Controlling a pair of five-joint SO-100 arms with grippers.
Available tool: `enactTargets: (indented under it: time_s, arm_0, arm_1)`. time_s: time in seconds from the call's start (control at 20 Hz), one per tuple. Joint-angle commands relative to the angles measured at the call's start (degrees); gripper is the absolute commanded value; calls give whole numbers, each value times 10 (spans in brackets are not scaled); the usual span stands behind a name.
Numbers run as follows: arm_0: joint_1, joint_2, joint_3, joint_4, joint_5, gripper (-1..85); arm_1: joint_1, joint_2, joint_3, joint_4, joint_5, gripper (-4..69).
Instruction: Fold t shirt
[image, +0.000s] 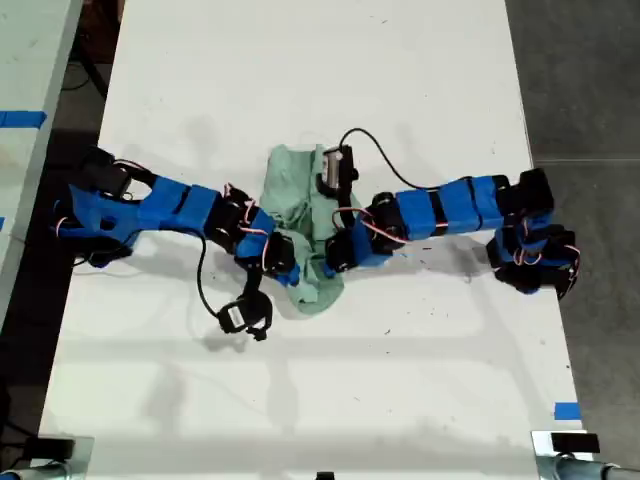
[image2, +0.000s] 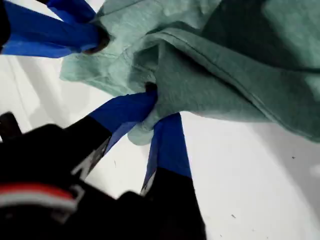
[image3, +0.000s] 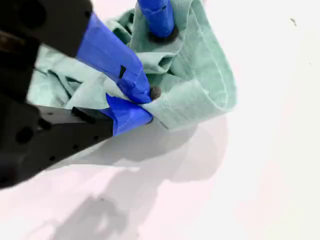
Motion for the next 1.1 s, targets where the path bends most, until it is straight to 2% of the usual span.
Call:
enactTargets:
  time_s: [0.0,0.2,0.65,0.9,0.95,1.0,1.05]
  arm_0:
    - [-60,73,-12,37,19,-1]
    - [-144,103,31,75,43,-1]
    - [-308,243,180,71,123,-1]
    - [-389,156,182,25,226,-1]
    - [-401,127,174,17,238,68]
    - [-410,96,159,12,254,261]
    - [-418,65,142,12,266,285]
  arm_1:
    - [62,78,-11,-11,-46,8]
    - [141,85,9,-40,-116,8]
    - [279,81,30,-85,-239,8]
    - [355,71,108,-198,-314,9]
    - [371,62,125,-222,-334,11]
    - [385,48,128,-230,-345,115]
    - [395,35,127,-232,-359,191]
